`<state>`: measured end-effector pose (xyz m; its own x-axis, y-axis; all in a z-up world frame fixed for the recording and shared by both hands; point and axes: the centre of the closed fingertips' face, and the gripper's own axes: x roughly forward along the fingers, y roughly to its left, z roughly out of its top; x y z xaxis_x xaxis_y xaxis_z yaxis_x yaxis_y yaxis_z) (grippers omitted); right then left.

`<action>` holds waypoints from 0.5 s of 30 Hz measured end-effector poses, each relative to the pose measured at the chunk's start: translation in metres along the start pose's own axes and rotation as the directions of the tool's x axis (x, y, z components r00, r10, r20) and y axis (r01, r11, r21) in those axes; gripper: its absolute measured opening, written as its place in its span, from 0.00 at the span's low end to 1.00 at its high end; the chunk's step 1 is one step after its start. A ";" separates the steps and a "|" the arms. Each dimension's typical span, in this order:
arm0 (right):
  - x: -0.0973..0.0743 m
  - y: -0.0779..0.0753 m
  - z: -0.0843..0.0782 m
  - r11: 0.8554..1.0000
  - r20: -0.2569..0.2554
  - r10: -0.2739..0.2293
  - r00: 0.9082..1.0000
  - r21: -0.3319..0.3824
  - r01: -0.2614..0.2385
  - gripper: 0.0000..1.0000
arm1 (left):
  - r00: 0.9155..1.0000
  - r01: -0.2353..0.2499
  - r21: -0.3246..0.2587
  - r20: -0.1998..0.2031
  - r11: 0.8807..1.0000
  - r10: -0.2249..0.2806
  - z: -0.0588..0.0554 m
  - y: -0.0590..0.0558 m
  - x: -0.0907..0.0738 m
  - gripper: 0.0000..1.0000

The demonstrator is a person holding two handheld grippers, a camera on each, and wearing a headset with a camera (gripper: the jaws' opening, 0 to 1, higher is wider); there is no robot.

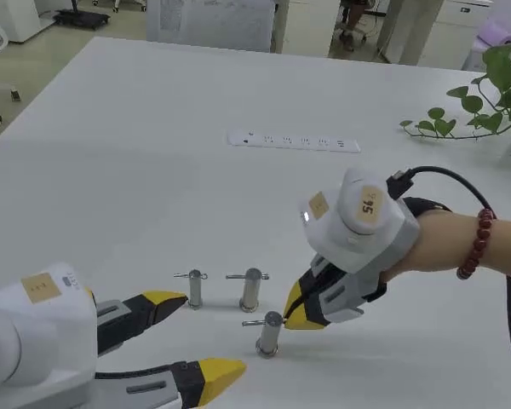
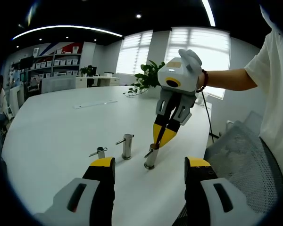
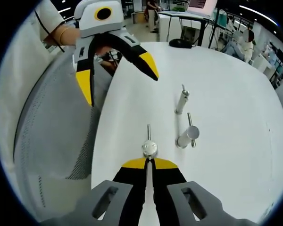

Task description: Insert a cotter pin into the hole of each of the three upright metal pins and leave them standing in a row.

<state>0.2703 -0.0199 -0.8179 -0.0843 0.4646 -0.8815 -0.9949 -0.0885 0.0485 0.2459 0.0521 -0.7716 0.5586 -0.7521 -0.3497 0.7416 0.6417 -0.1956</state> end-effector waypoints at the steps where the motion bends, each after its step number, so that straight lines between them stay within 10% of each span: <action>1: 0.000 0.000 0.000 1.000 0.000 0.000 1.000 0.003 0.000 0.05 | 1.000 0.000 0.000 0.000 1.000 0.000 0.000 0.000 0.000 0.59; 15: -0.001 -0.001 0.013 0.996 0.094 -0.013 0.996 0.091 0.004 0.18 | 1.000 -0.013 0.014 0.011 1.000 0.013 0.003 0.002 -0.001 0.63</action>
<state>0.2710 -0.0085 -0.8106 -0.0764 0.5463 -0.8341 -0.9962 -0.0058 0.0874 0.2479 0.0543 -0.7691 0.5721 -0.7456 -0.3416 0.7393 0.6492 -0.1787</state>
